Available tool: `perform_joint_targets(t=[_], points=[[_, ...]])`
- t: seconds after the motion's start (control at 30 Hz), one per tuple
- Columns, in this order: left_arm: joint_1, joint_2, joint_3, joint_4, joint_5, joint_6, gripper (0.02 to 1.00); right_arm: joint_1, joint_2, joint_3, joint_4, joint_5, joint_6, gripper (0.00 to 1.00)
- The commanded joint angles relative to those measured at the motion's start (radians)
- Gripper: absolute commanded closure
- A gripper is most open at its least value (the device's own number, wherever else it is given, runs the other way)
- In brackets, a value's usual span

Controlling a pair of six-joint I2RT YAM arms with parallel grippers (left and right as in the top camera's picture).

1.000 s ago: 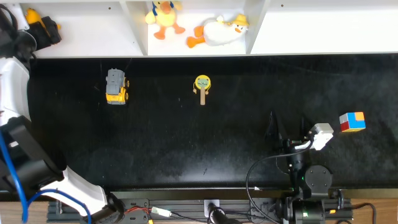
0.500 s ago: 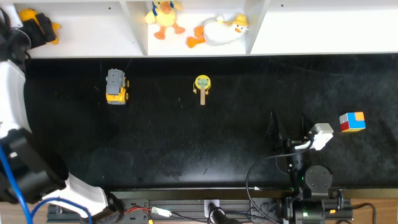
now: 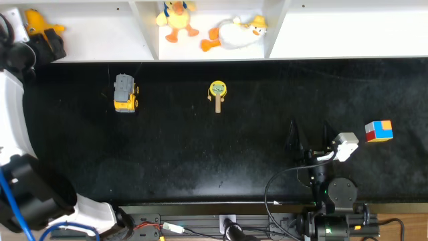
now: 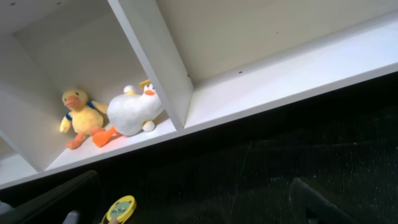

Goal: Store Toys

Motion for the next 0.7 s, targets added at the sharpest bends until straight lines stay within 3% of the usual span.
perform_joint_targets(t=[0.03, 0.17, 0.4, 0.57, 0.7], points=[[-0.003, -0.116, 0.016, -0.073, -0.033, 0.011, 0.02, 0.007, -0.008, -0.013, 0.005, 0.004, 0.0, 0.005], [-0.003, -0.182, 0.015, -0.16, -0.103, 0.012, 0.023, 0.007, -0.008, -0.013, 0.005, 0.004, 0.0, 0.005], [-0.031, -0.264, 0.014, -0.322, -0.082, 0.012, 0.02, 0.007, -0.008, -0.013, 0.005, 0.004, 0.0, 0.005], [-0.148, -0.278, 0.012, -0.396, -0.08, 0.023, 0.02, 0.007, -0.008, -0.013, 0.005, 0.004, 0.0, 0.005], [-0.262, -0.278, -0.035, -0.383, -0.129, 0.022, 0.023, 0.007, -0.008, -0.013, 0.005, 0.004, 0.0, 0.005]])
